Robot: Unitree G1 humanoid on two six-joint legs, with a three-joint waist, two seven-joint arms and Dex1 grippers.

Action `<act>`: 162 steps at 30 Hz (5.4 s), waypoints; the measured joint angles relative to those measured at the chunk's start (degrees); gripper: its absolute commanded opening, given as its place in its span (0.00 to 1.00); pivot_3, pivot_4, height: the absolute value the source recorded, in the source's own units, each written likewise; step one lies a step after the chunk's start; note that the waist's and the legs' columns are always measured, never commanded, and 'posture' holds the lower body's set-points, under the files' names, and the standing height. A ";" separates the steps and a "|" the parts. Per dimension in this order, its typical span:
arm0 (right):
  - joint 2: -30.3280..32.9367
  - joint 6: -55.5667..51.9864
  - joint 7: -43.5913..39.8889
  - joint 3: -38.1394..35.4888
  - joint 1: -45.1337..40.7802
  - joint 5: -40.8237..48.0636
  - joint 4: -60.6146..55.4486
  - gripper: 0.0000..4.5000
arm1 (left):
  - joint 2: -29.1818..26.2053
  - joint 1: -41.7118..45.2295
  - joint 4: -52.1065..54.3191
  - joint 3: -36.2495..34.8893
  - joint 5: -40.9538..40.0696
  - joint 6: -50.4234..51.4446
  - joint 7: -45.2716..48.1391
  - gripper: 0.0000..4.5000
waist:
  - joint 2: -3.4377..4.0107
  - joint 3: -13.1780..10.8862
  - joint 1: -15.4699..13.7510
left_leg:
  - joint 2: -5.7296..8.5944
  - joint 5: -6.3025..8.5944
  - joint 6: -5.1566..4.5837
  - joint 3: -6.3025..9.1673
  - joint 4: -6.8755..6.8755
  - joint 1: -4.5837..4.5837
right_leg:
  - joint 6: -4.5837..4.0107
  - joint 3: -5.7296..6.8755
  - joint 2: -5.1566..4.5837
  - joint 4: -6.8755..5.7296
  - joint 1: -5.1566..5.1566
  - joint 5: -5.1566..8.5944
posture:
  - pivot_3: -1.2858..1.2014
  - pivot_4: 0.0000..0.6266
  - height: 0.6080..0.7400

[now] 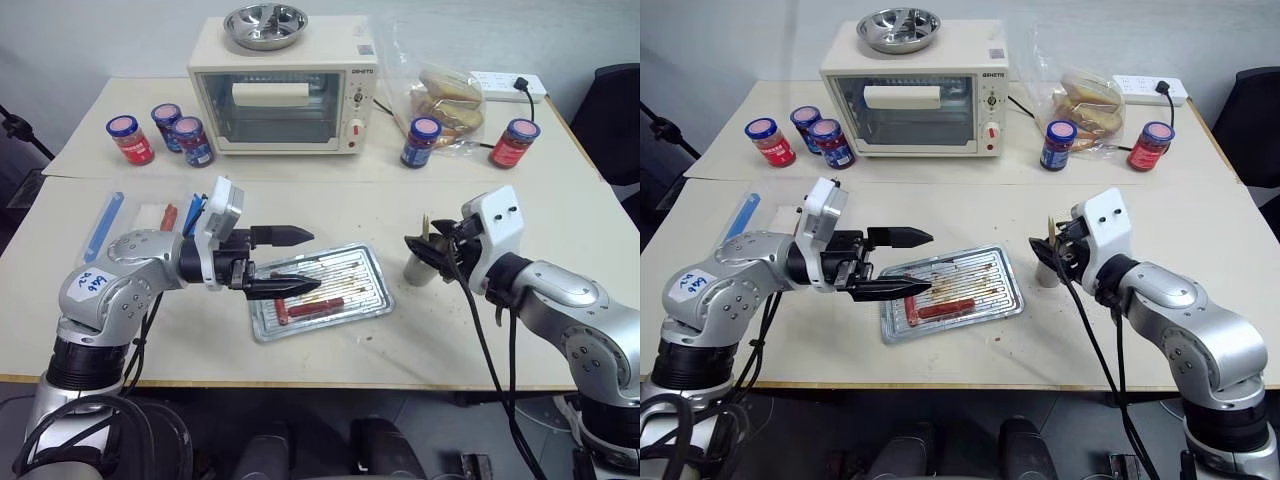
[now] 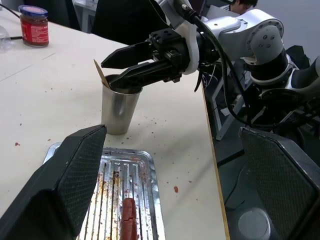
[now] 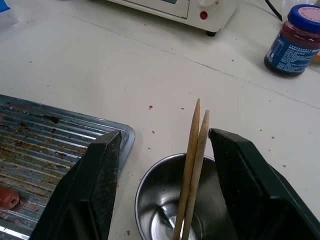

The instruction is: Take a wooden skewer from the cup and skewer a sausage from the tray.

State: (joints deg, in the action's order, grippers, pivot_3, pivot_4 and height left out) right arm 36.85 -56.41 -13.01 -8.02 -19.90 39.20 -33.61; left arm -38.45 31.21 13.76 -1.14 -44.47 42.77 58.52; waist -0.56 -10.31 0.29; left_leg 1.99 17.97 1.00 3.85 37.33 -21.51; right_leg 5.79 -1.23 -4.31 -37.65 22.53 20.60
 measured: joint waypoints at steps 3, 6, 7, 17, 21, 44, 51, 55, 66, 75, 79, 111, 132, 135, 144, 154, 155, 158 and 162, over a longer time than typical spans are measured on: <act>-0.67 -0.55 0.30 -0.07 -0.35 0.28 -0.49 0.63 | 0.12 0.00 -0.49 0.00 0.22 -0.38 0.05 1.00 | 0.00 0.00 0.00 | 0.00 0.00 0.00 0.00 0.00 0.00 | 0.00 0.00 0.00 0.00 0.00 0.00 | 0.52 0.24 1.00; -1.51 -1.16 0.86 -0.08 -0.71 0.35 -1.26 0.63 | 0.25 0.00 -0.59 0.01 0.44 -0.56 0.28 1.00 | 0.00 0.00 -0.02 | 0.00 0.00 0.00 0.00 0.00 0.00 | 0.00 0.00 0.00 0.00 0.00 0.00 | 0.52 0.24 1.00; -1.78 -1.19 1.00 -0.07 -0.71 0.28 -1.33 0.63 | 0.32 0.00 -0.59 0.03 0.56 -0.72 0.35 1.00 | 0.00 0.00 -0.03 | 0.00 0.00 0.00 0.00 0.00 0.00 | 0.00 0.00 0.00 0.00 0.00 0.00 | 0.52 0.24 1.00; -2.74 -1.26 1.38 -0.02 -0.71 -0.27 -1.33 0.63 | 0.60 0.07 -0.61 0.08 1.43 -1.11 0.42 1.00 | 0.00 0.00 0.01 | 0.00 0.00 0.00 0.00 0.00 0.00 | 0.00 0.00 0.00 -0.01 0.01 0.00 | 0.52 0.24 1.00; -2.85 -1.33 1.37 -0.02 -0.63 -0.31 -1.33 0.63 | 0.65 0.07 -0.61 0.07 1.67 -1.20 0.45 1.00 | 0.00 0.00 0.00 | 0.00 0.00 0.00 0.00 0.00 0.00 | 0.00 -0.01 0.00 -0.01 0.01 0.00 | 0.52 0.24 1.00; -5.26 -4.20 2.58 0.31 -0.73 -2.29 -0.32 0.63 | 1.67 1.16 -0.69 0.12 2.01 -1.51 0.92 1.00 | 0.00 0.00 0.05 | 0.01 0.00 0.00 0.00 -0.01 0.00 | 0.00 -0.01 0.00 -0.02 0.02 0.00 | 0.52 0.24 1.00; -6.32 -4.68 2.74 0.30 -1.53 -2.28 -0.29 0.40 | 2.15 1.21 -0.72 0.15 2.17 -1.51 0.87 1.00 | 0.00 0.00 0.03 | 0.01 0.00 0.00 0.00 0.00 0.00 | 0.00 -0.01 0.00 -0.02 0.02 0.00 | 0.52 0.24 1.00; -6.63 -4.81 3.04 0.30 -2.25 -2.29 -0.20 0.18 | 2.48 1.69 -0.81 0.27 2.24 -1.51 0.78 1.00 | 0.00 0.00 0.02 | 0.01 0.00 0.00 0.00 -0.01 0.00 | 0.00 0.00 0.00 -0.03 0.03 0.00 | 0.52 0.24 1.00; -6.64 -4.87 3.59 -0.15 -2.27 -3.49 -0.06 0.00 | 3.63 1.92 -1.08 0.65 2.40 -1.55 0.25 1.00 | 0.00 0.00 0.05 | 0.01 0.00 0.00 0.00 -0.01 0.00 | 0.00 -0.01 0.00 -0.03 0.03 0.00 | 0.52 0.24 1.00; -5.54 -8.80 4.36 -5.16 -6.52 -1.85 -3.58 0.00 | 5.17 2.07 -1.21 1.09 3.64 -2.69 -1.04 1.00 | 0.00 0.00 0.09 | 0.00 -0.01 0.01 0.00 -0.02 -0.01 | 0.00 -0.01 0.01 -0.03 0.04 0.00 | 0.52 0.24 1.00; -8.02 -14.51 6.72 -9.87 -13.88 3.36 -4.68 0.00 | 6.59 1.81 -1.46 1.04 4.16 -3.60 -2.14 1.00 | 0.00 0.00 0.22 | 0.00 -0.01 0.02 0.00 -0.01 -0.01 | 0.00 -0.01 0.00 -0.06 0.05 0.00 | 0.52 0.24 1.00; -25.28 17.86 69.45 -13.27 -21.96 72.72 10.94 0.00 | 27.03 6.58 -9.76 3.41 13.88 -19.04 -17.44 0.58 | 0.03 0.01 2.62 | 0.04 -0.15 -0.10 0.24 0.26 -0.62 | 0.09 0.31 -0.08 -0.26 0.28 -0.05 | 0.52 0.24 1.00; -23.96 22.88 69.03 -9.59 -19.82 72.74 9.15 0.00 | 29.15 6.61 -8.08 3.25 14.19 -19.47 -20.94 0.16 | 0.03 0.01 1.39 | 0.06 -0.15 -0.10 0.26 0.29 -0.67 | 0.09 0.35 -0.09 -0.21 0.28 -0.05 | 0.52 0.24 1.00; -23.96 23.25 69.03 -9.40 -19.83 72.74 9.06 0.00 | 29.16 6.61 -8.08 3.32 14.21 -19.47 -21.01 0.16 | 0.03 0.01 1.38 | 0.05 -0.15 -0.10 0.26 0.29 -0.67 | 0.09 0.35 -0.09 -0.20 0.28 -0.05 | 0.52 0.24 1.00; -23.96 24.01 68.95 -9.12 -19.82 72.80 9.00 0.00 | 30.93 7.25 -9.21 2.11 14.20 -19.69 -23.36 0.01 | 0.02 0.01 1.39 | 0.05 -0.15 -0.10 0.26 0.29 -0.68 | 0.09 0.36 -0.08 -0.19 0.28 -0.05 | 0.52 0.24 1.00; -21.31 23.20 67.27 -8.64 -19.20 72.83 9.10 0.23 | 30.28 8.09 -9.94 1.00 14.18 -19.48 -24.26 0.00 | 0.03 0.01 1.37 | 0.05 -0.15 -0.10 0.27 0.29 -0.68 | 0.09 0.38 -0.08 -0.19 0.28 -0.05 | 0.52 0.24 1.00; -18.41 21.75 66.40 -8.17 -19.13 72.83 9.40 0.28 | 29.20 8.09 -9.92 0.45 14.16 -19.11 -24.29 0.00 | 0.03 0.01 1.36 | 0.05 -0.15 -0.10 0.27 0.28 -0.68 | 0.09 0.38 -0.08 -0.19 0.28 -0.05 | 0.52 0.24 1.00; -9.39 16.57 62.07 -6.87 -19.52 72.82 10.64 0.33 | 25.60 8.04 -9.28 -0.94 13.16 -16.78 -23.57 0.00 | 0.05 0.00 1.34 | 0.06 -0.15 -0.11 0.27 0.28 -0.71 | 0.09 0.38 -0.08 -0.16 0.28 -0.05 | 0.52 0.24 1.00; 2.49 8.70 53.15 -4.42 -22.38 71.54 12.63 0.33 | 20.01 7.15 -6.35 -3.08 10.83 -12.94 -21.28 0.00 | 0.05 0.00 1.32 | 0.00 -0.15 -0.11 0.30 0.21 -0.71 | 0.09 0.42 -0.04 -0.06 0.28 -0.05 | 0.52 0.24 1.00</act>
State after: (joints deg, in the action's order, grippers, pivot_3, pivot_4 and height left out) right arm 39.34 -47.71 40.13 -12.44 -42.28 110.74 -20.98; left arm -18.44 38.36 7.41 -4.22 -33.64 29.82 37.24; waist -0.51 -10.32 1.62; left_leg 1.98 17.82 0.89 4.14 37.54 -22.22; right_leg 5.88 -0.81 -4.36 -37.71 22.80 20.55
